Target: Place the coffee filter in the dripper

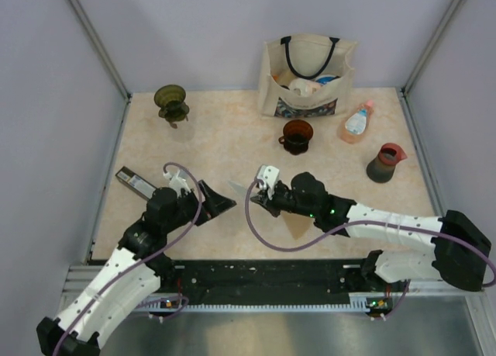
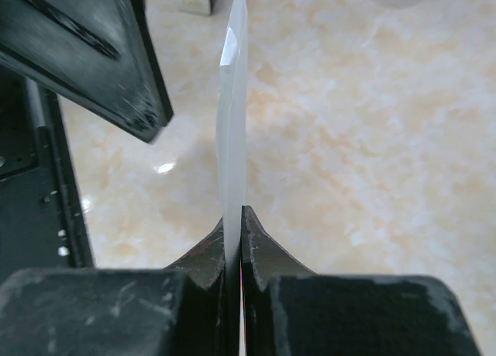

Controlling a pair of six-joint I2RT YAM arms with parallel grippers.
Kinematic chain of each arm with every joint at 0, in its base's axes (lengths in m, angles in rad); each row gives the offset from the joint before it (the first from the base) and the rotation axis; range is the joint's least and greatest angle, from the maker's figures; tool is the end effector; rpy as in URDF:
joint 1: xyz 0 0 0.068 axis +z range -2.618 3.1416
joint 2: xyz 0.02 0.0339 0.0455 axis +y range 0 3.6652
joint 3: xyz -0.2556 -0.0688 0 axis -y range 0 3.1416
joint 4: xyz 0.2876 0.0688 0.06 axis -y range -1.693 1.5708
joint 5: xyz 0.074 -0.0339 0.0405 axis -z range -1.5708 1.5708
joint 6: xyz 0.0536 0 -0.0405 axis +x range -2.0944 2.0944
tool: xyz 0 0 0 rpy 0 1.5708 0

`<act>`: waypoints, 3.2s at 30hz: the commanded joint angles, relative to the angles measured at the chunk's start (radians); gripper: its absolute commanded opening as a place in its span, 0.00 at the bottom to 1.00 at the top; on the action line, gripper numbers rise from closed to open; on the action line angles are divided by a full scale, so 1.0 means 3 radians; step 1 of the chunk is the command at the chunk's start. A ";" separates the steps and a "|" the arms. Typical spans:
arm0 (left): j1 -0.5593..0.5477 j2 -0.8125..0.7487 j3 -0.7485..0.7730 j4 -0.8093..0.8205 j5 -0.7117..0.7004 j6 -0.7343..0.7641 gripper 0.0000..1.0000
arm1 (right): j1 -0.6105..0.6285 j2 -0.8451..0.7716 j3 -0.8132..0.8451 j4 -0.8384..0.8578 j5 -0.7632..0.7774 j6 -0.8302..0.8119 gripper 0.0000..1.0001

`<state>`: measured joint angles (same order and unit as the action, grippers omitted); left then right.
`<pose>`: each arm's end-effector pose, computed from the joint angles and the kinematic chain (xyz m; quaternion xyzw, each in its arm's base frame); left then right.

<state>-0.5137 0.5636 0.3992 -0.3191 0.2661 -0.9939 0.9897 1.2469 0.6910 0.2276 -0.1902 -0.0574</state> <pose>0.1749 -0.1149 0.2037 -0.1351 0.8402 -0.4337 0.2961 0.1751 0.2851 0.2142 -0.4526 0.6734 0.3294 0.4829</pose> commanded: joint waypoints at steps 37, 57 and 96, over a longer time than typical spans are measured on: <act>-0.0047 0.0739 0.0802 0.1248 0.0386 -0.0282 0.60 | 0.0633 -0.0219 -0.0059 0.0505 0.1606 -0.1312 0.00; -0.0067 0.0734 0.0658 0.1472 0.0524 -0.0220 0.39 | 0.0628 -0.0372 -0.0018 0.0402 0.1437 -0.1102 0.00; -0.0134 0.0407 0.0674 0.0588 0.0903 0.0547 0.00 | 0.0633 -0.1625 -0.0074 -0.0584 0.0987 0.0483 0.89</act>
<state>-0.5488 0.7078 0.5919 -0.1604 0.4778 -0.8810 1.1652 0.7559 0.6670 0.1024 0.1730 -0.0139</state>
